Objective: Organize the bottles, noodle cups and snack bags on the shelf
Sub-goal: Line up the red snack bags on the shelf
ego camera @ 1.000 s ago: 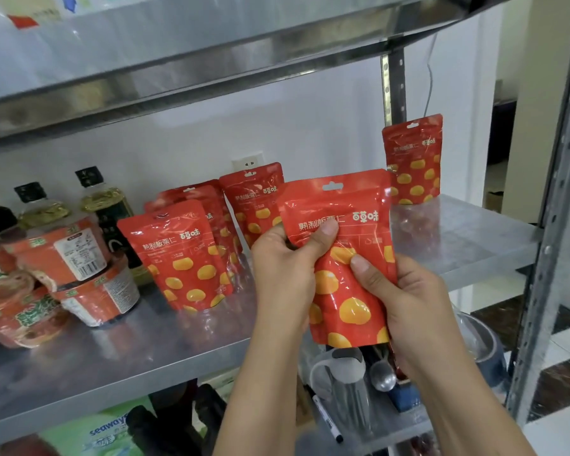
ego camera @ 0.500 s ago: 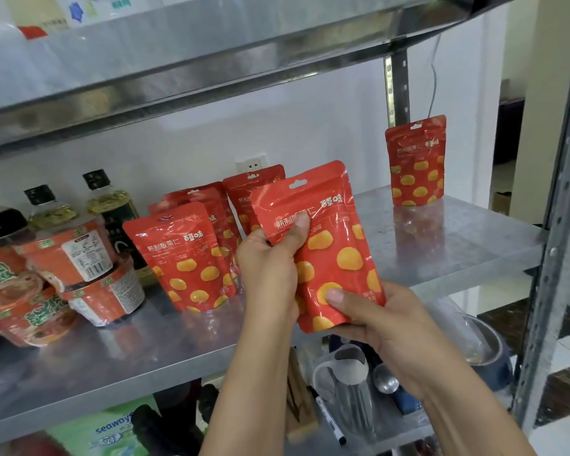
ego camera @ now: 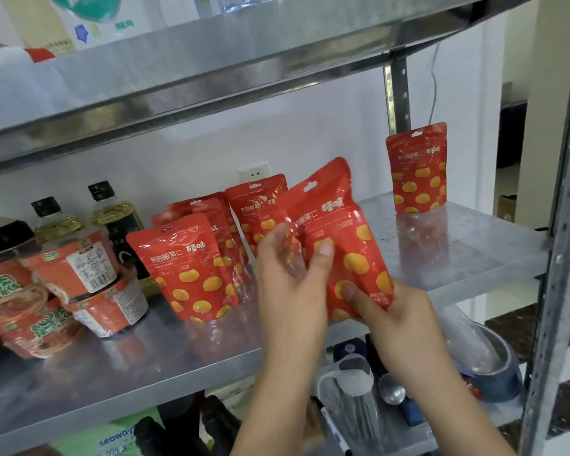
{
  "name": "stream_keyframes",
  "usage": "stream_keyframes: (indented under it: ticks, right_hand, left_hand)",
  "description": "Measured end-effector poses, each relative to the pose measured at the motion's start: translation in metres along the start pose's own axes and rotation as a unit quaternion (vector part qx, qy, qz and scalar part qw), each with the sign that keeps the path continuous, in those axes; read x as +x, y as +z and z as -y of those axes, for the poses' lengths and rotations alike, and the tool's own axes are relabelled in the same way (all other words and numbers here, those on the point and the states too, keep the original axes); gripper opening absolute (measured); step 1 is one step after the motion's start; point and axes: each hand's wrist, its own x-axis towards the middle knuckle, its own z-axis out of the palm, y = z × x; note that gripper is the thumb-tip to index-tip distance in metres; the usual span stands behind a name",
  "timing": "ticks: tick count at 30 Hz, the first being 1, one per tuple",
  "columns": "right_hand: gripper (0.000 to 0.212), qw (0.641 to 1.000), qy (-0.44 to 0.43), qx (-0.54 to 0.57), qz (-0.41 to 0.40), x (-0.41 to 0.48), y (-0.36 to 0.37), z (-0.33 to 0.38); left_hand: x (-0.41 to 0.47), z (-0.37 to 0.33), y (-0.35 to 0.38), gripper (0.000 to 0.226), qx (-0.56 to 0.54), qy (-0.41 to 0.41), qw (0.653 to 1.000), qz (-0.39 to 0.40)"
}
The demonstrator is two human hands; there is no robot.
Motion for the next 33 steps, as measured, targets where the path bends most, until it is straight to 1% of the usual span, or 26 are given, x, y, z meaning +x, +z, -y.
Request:
stream_keyframes:
  ticks: [1, 2, 3, 4, 7, 9, 11, 12, 13, 14, 15, 16, 17, 19, 20, 21, 23, 27, 30, 33]
  right_hand:
    - [0.012, 0.997, -0.036, -0.073, -0.016, -0.001, 0.001, 0.0]
    - [0.018, 0.99, -0.071, -0.124, -0.018, -0.003, 0.003, 0.001]
    - [0.03, 0.984, -0.099, -0.148, -0.003, -0.004, 0.005, 0.001]
    - [0.041, 0.98, -0.116, -0.161, 0.023, -0.006, 0.008, 0.001]
    - [0.066, 0.962, -0.146, -0.209, 0.096, -0.009, 0.013, 0.004]
    - [0.073, 0.954, -0.157, -0.218, 0.131, -0.009, 0.011, 0.006]
    - [0.068, 0.963, -0.149, -0.171, 0.147, -0.009, 0.009, 0.011]
    - [0.062, 0.973, -0.138, -0.124, 0.134, -0.01, 0.007, 0.012]
    - [0.057, 0.985, -0.118, -0.075, 0.1, -0.01, 0.006, 0.013]
    - [0.056, 0.994, -0.091, -0.03, 0.061, -0.009, 0.004, 0.014]
    - [0.057, 0.998, -0.054, 0.011, 0.039, -0.008, 0.003, 0.015]
    - [0.057, 0.997, -0.015, 0.06, 0.045, -0.007, 0.002, 0.017]
    - [0.054, 0.99, 0.019, 0.12, 0.07, -0.005, 0.001, 0.016]
    - [0.045, 0.962, 0.078, 0.231, 0.121, -0.005, -0.001, 0.015]
    - [0.044, 0.95, 0.097, 0.266, 0.132, -0.006, -0.001, 0.016]
    - [0.044, 0.944, 0.106, 0.283, 0.131, -0.006, -0.001, 0.015]
    - [0.044, 0.943, 0.114, 0.291, 0.113, -0.008, 0.001, 0.015]
    - [0.034, 0.943, 0.108, 0.304, 0.078, -0.009, 0.002, 0.016]
    - [0.028, 0.941, 0.097, 0.316, 0.072, -0.011, 0.002, 0.019]
    - [0.028, 0.94, 0.099, 0.317, 0.073, -0.012, 0.001, 0.021]
  left_hand:
    - [-0.002, -0.002, 0.002, 0.069, 0.001, -0.012, 0.999, 0.043]
    - [-0.003, -0.005, 0.004, 0.074, -0.01, -0.03, 0.996, 0.083]
    - [-0.002, -0.007, 0.005, 0.077, -0.026, -0.045, 0.993, 0.108]
    - [-0.001, -0.009, 0.005, 0.077, -0.044, -0.055, 0.991, 0.115]
    - [0.01, -0.011, 0.002, 0.056, -0.068, -0.062, 0.992, 0.089]
    - [0.017, -0.011, -0.001, 0.046, -0.082, -0.06, 0.993, 0.062]
    - [0.025, -0.011, -0.006, 0.035, -0.113, -0.068, 0.991, 0.026]
    - [0.028, -0.01, -0.009, 0.03, -0.128, -0.075, 0.989, 0.02]
    - [0.03, -0.01, -0.012, 0.028, -0.141, -0.084, 0.986, 0.028]
    - [0.031, -0.01, -0.015, 0.028, -0.152, -0.096, 0.983, 0.044]
    - [0.031, -0.011, -0.017, 0.028, -0.164, -0.108, 0.978, 0.064]
    - [0.03, -0.011, -0.019, 0.028, -0.175, -0.119, 0.974, 0.084]
    - [0.029, -0.012, -0.02, 0.028, -0.184, -0.128, 0.969, 0.1]
    - [0.027, -0.014, -0.021, 0.03, -0.184, -0.138, 0.967, 0.114]
    - [0.026, -0.014, -0.02, 0.031, -0.18, -0.136, 0.967, 0.115]
    - [0.026, -0.014, -0.02, 0.032, -0.174, -0.132, 0.969, 0.113]
    - [0.027, -0.015, -0.02, 0.032, -0.165, -0.127, 0.972, 0.112]
    - [0.028, -0.018, -0.02, 0.035, -0.161, -0.122, 0.97, 0.134]
    - [0.027, -0.022, -0.021, 0.043, -0.162, -0.11, 0.97, 0.147]
    - [0.026, -0.024, -0.021, 0.043, -0.16, -0.105, 0.97, 0.15]
